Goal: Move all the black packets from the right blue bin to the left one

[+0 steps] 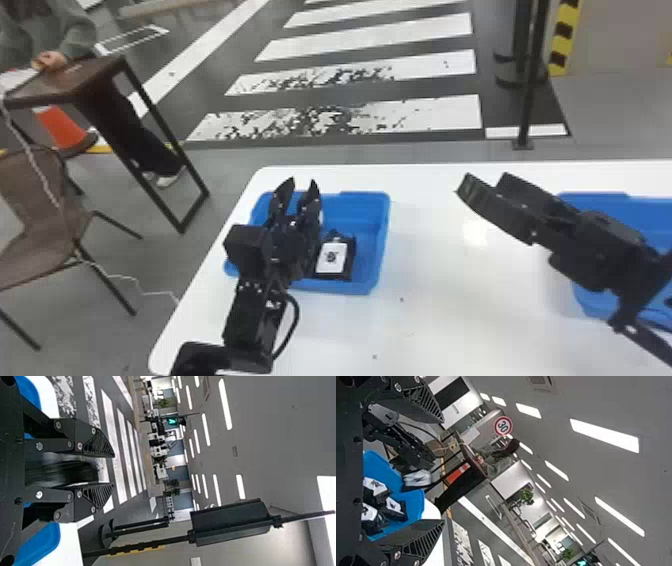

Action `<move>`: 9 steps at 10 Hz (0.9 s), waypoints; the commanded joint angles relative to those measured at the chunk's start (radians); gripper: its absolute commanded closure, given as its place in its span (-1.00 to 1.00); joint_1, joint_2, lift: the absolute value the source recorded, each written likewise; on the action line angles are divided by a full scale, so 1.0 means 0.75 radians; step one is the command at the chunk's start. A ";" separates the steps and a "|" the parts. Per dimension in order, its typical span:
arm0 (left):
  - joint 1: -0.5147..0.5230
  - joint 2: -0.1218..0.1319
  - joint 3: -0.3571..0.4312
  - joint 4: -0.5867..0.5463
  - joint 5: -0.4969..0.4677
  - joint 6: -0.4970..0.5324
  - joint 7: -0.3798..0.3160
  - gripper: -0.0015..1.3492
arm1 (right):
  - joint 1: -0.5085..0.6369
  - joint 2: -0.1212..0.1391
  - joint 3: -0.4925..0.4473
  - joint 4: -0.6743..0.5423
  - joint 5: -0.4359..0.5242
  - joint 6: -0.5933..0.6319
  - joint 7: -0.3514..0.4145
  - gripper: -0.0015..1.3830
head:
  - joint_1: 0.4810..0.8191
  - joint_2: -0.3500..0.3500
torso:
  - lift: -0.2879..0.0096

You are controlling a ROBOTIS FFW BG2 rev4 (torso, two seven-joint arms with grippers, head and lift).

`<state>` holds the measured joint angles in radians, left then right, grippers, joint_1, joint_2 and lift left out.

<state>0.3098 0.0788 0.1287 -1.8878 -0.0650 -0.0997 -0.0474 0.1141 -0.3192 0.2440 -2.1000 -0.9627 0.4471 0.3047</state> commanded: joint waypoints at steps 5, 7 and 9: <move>0.176 -0.013 0.004 -0.161 0.342 -0.368 -0.133 -0.70 | 0.427 0.151 -0.530 -0.366 0.576 -0.210 0.003 -0.82 | 0.03 0.52 | -0.01; 0.389 -0.023 -0.001 -0.417 0.339 -0.253 -0.133 -0.70 | 0.578 0.196 -0.615 -0.477 0.723 -0.266 -0.026 -0.81 | 0.01 0.34 | -0.01; 0.592 -0.046 0.038 -0.636 0.331 0.022 -0.133 -0.70 | 0.751 0.241 -0.647 -0.546 0.738 -0.308 -0.091 -0.81 | 0.21 0.14 | -0.01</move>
<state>0.7080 0.0497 0.1451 -2.3160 0.1847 -0.1535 -0.1472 0.6364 -0.1518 -0.2296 -2.4917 -0.4145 0.2219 0.2401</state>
